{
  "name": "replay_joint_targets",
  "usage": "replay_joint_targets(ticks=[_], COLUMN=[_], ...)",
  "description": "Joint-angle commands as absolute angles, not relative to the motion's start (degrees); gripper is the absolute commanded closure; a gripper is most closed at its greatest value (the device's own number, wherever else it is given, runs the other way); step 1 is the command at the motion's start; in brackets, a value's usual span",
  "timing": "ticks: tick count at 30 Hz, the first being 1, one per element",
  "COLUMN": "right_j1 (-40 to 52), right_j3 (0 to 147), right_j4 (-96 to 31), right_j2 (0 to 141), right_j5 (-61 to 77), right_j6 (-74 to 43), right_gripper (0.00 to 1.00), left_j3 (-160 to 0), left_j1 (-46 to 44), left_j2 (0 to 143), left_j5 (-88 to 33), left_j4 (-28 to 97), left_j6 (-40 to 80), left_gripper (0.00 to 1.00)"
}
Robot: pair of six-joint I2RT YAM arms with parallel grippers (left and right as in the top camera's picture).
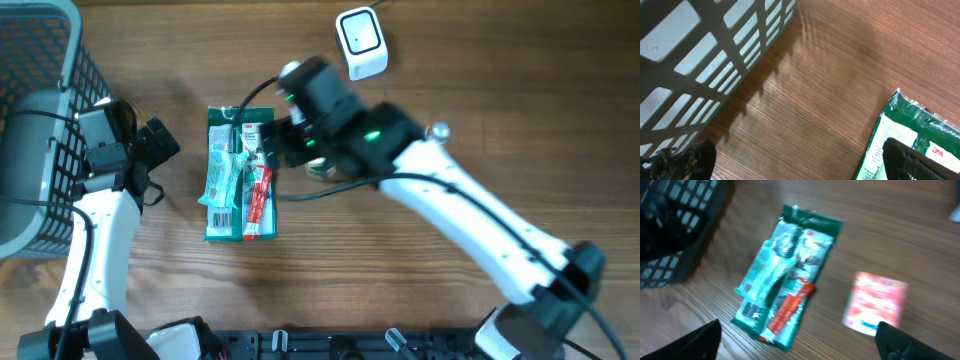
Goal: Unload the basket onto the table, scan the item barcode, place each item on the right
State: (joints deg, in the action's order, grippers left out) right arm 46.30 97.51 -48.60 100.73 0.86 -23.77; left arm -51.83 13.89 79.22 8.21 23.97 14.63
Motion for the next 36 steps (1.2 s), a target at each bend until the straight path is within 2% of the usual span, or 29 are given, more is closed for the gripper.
replay_joint_targets(ticks=[1,3,6,9,17,19,28,36], right_j1=[48.3,48.6,48.8,48.9,48.9,48.9,48.9,49.0], right_j3=[96.9,96.9,96.9,96.9,97.0,97.2,97.0,96.9], right_j4=[-46.5,-46.9,-47.2,-47.5,-48.6,-48.0,-49.4,-51.0], right_j2=[106.4,108.7,112.3,114.2,114.5,113.5,113.4,115.2], right_j5=[-4.3,-9.5,-12.1,-14.7,-16.9,-17.3,-21.3,-20.9], right_j6=[-26.4,-29.0,-30.2,-30.2,-30.0,-26.8,-27.2,-27.1], right_gripper=[0.38,0.39,0.54,0.59,0.53,0.5,0.58,0.58], left_j3=[-52.7,-52.7,-52.7,-52.7,-52.7,-52.7,-52.7,-52.7], left_j1=[14.1,14.1,14.1,14.1,14.1,14.1,14.1,14.1], left_j2=[78.4,78.4,78.4,78.4,78.4,78.4,78.4,78.4], left_j5=[7.9,7.9,7.9,7.9,7.9,7.9,7.9,7.9], left_j4=[23.8,23.8,23.8,23.8,23.8,23.8,23.8,23.8], left_j6=[13.9,13.9,13.9,13.9,13.9,13.9,13.9,13.9], left_gripper=[0.0,0.0,0.0,0.0,0.0,0.0,0.0,0.0])
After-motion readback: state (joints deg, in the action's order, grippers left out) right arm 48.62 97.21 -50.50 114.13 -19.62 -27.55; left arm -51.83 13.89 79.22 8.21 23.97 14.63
